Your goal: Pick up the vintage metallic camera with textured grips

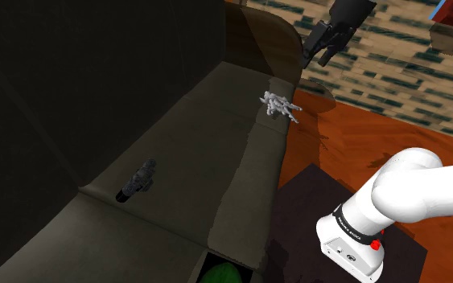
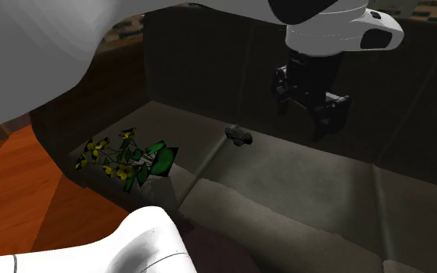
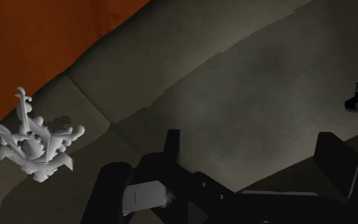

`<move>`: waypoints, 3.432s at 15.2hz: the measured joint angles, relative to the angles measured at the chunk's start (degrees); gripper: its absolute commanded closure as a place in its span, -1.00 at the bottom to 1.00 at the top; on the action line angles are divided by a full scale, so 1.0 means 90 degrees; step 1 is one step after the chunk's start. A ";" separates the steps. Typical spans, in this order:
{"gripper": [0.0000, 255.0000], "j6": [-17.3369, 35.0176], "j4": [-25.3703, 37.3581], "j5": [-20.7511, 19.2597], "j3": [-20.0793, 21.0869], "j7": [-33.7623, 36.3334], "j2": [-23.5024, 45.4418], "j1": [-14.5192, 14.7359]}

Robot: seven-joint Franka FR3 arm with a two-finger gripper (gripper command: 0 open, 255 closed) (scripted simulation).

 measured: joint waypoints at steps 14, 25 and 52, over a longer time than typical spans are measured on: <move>-1.00 0.1740 -0.0894 0.1002 0.1437 0.1997 0.0914 0.0095; -1.00 0.3623 -0.0592 0.1261 0.2899 0.3928 0.3018 -0.0091; -1.00 0.5762 0.2689 -0.2111 0.2772 0.8685 0.8841 0.1314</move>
